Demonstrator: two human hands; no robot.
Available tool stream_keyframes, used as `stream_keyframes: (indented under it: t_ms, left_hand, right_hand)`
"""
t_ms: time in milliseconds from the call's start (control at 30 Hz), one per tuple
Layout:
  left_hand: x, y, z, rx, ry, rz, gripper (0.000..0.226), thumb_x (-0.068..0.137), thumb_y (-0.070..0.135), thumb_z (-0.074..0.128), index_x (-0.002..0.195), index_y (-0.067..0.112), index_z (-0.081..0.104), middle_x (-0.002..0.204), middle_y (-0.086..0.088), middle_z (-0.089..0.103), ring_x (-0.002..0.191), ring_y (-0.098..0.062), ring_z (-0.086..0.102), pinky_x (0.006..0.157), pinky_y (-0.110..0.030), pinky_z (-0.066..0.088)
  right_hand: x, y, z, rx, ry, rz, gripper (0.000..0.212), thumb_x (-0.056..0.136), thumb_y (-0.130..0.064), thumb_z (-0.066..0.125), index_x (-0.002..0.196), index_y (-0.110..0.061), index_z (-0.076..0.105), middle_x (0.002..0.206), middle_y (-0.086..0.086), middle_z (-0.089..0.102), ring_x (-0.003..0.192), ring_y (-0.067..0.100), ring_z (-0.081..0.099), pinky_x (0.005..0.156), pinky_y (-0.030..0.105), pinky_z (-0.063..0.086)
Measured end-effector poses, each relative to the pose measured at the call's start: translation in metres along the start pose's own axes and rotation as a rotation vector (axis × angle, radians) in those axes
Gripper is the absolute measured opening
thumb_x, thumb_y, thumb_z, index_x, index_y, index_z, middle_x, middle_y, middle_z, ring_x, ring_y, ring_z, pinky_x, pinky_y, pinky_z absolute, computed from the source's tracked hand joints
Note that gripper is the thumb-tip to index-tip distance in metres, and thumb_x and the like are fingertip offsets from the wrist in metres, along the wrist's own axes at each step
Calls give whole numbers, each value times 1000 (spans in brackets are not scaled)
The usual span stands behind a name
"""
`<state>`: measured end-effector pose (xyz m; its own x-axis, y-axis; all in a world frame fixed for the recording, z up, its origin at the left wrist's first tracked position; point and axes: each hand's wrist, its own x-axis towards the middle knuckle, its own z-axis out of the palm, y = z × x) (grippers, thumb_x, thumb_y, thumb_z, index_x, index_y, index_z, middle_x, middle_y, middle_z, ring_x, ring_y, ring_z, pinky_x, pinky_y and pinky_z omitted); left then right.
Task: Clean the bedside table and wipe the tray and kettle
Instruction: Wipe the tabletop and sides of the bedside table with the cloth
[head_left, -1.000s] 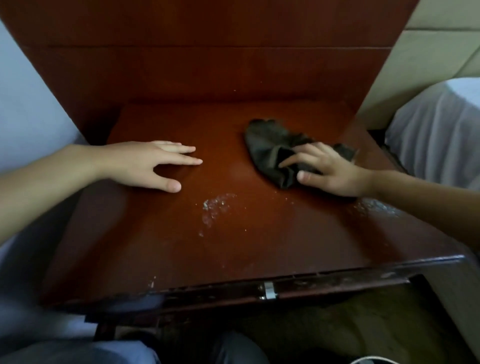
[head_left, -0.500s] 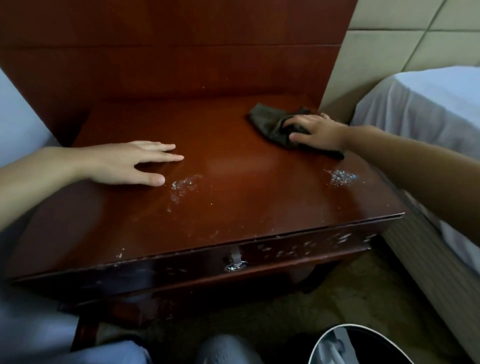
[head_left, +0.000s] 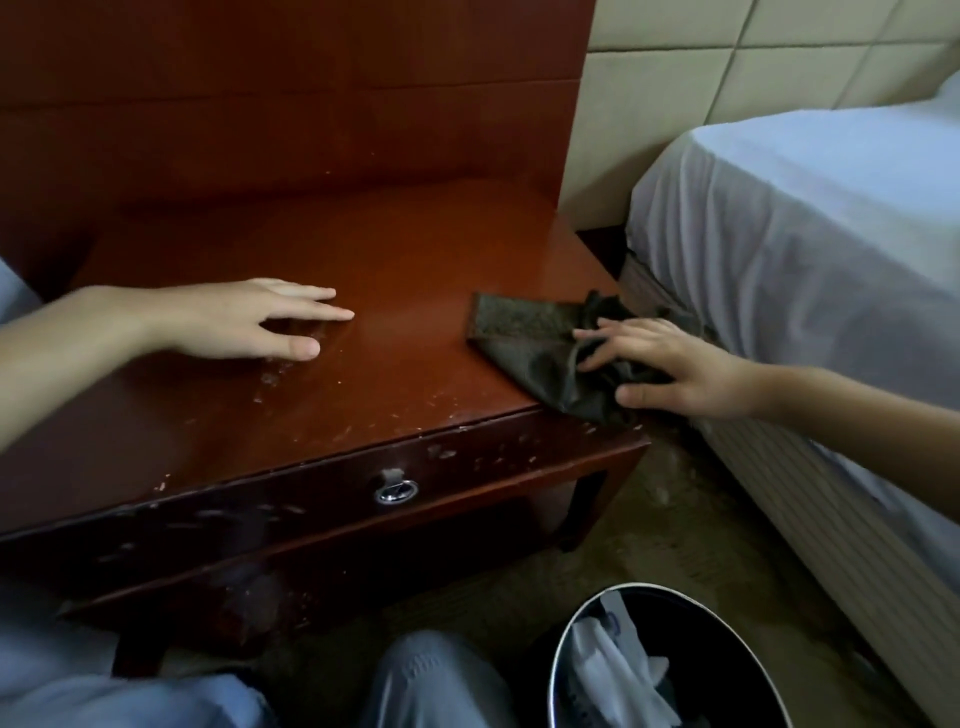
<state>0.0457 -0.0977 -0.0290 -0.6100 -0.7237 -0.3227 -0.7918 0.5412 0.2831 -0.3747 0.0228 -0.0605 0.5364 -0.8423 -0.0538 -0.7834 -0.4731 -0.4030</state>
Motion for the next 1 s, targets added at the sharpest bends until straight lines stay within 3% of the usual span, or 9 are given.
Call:
stream_keyframes:
  t_ms: [133, 233, 300, 400, 533, 667, 833, 933, 1000]
  left_hand:
    - [3, 5, -1, -36, -9, 11, 117, 35, 103, 30, 137, 46, 40, 150, 21, 30, 140, -4, 26, 111, -30, 21]
    - [4, 3, -6, -1, -31, 19, 113, 35, 104, 24, 135, 55, 37, 153, 21, 25, 141, -5, 21, 112, -31, 18]
    - [7, 0, -11, 89, -100, 37, 91, 40, 104, 19, 126, 75, 22, 153, 29, 11, 142, -2, 9, 115, -35, 13]
    - [9, -5, -14, 152, -183, 41, 75, 45, 102, 14, 117, 83, 1, 145, 41, -5, 140, 3, -4, 117, -35, 8]
    - [12, -12, -12, 198, -183, 70, 72, 49, 100, 13, 117, 83, -1, 137, 48, -12, 139, 5, -9, 117, -31, 7]
    - [13, -14, -11, 181, -178, 81, 68, 54, 96, 17, 119, 82, 1, 137, 49, -12, 140, 5, -8, 117, -30, 7]
    - [15, -13, -15, 178, -180, 84, 74, 48, 101, 13, 119, 82, 2, 138, 49, -7, 138, 5, 0, 113, -28, 10]
    - [15, -12, -10, 177, -158, 100, 83, 45, 102, 13, 124, 78, 8, 140, 47, -6, 136, 7, -4, 111, -26, 8]
    - [17, -19, -3, 160, -84, 111, 91, 46, 101, 18, 132, 69, 18, 145, 42, 2, 139, 5, 0, 111, -26, 11]
  right_hand:
    - [11, 4, -11, 86, -28, -5, 40, 82, -72, 35, 117, -53, 41, 142, -29, 26, 138, -2, 14, 111, 24, 11]
    - [47, 26, -25, 107, -4, 85, 32, 94, -31, 47, 125, -25, 48, 141, -7, 37, 131, 5, 24, 103, 12, 17]
    - [84, 46, -34, 94, 33, 144, 31, 96, -17, 45, 127, -17, 47, 132, 0, 41, 128, 14, 33, 101, 20, 24]
    - [146, 72, -44, 56, 84, 209, 31, 98, -19, 43, 129, -17, 46, 132, 7, 44, 123, 19, 39, 99, 31, 30]
    - [204, 103, -57, 9, 140, 251, 23, 97, -34, 42, 119, -40, 43, 131, 10, 46, 125, 27, 40, 107, 47, 30]
    - [221, 116, -64, 23, 105, 289, 33, 97, -42, 40, 129, -36, 40, 138, 9, 40, 129, 28, 37, 108, 48, 29]
    - [167, 82, -55, 286, 129, 275, 16, 93, -35, 51, 110, -34, 53, 120, 5, 50, 112, 19, 49, 91, 27, 39]
    - [105, 54, -39, 371, 173, 185, 38, 88, -40, 58, 118, -17, 56, 129, 2, 47, 122, 7, 35, 91, 5, 29]
    - [65, 39, -27, 377, 145, 131, 43, 76, -59, 62, 105, -27, 60, 137, -3, 46, 133, -1, 25, 97, 1, 21]
